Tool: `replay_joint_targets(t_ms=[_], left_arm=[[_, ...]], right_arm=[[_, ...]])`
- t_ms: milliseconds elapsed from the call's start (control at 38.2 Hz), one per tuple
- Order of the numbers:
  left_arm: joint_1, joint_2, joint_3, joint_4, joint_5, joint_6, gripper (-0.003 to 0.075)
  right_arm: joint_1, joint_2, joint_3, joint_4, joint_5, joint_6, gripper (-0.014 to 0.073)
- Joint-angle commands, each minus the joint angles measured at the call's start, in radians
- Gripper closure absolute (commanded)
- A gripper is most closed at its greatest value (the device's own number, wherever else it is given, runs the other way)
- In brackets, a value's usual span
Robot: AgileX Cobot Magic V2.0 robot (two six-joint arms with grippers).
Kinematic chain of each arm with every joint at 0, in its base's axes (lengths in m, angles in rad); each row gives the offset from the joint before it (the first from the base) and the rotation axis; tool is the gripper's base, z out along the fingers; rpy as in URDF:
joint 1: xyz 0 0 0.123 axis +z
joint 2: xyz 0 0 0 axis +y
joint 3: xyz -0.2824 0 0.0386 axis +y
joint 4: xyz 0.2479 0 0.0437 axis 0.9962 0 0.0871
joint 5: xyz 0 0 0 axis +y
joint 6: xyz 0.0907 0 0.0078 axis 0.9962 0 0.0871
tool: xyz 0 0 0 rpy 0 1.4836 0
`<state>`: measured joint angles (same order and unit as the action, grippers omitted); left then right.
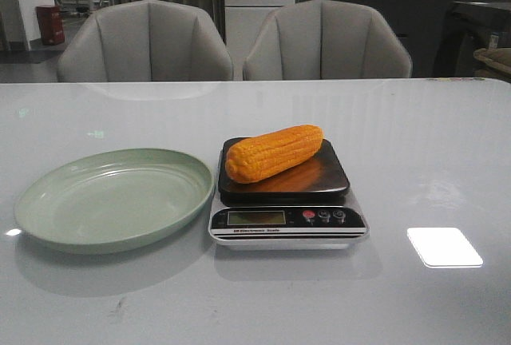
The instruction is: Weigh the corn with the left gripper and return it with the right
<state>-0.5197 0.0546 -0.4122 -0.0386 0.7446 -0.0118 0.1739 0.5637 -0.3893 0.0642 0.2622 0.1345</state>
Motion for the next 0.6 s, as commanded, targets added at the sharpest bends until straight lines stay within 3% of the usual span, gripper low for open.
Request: replay_joint_targets(t_ms=[0,183,576], left_arm=[[0.003,0.014,-0.025,-0.004,-0.075,-0.001,0.0606],[0.003,0.014,-0.025,-0.004,-0.075,-0.001,0.0606],[0.003,0.014,-0.025,-0.004,-0.070,-0.001,0.0606]], right_arm=[[0.059,0.086,-0.106,0.087,-0.028,0.004,-0.0003],[0.200,0.326,-0.332,0.193,0.146,0.008,0.0026],[0.308,0.899,-0.892,0.163,0.425,0.196,0.0069]])
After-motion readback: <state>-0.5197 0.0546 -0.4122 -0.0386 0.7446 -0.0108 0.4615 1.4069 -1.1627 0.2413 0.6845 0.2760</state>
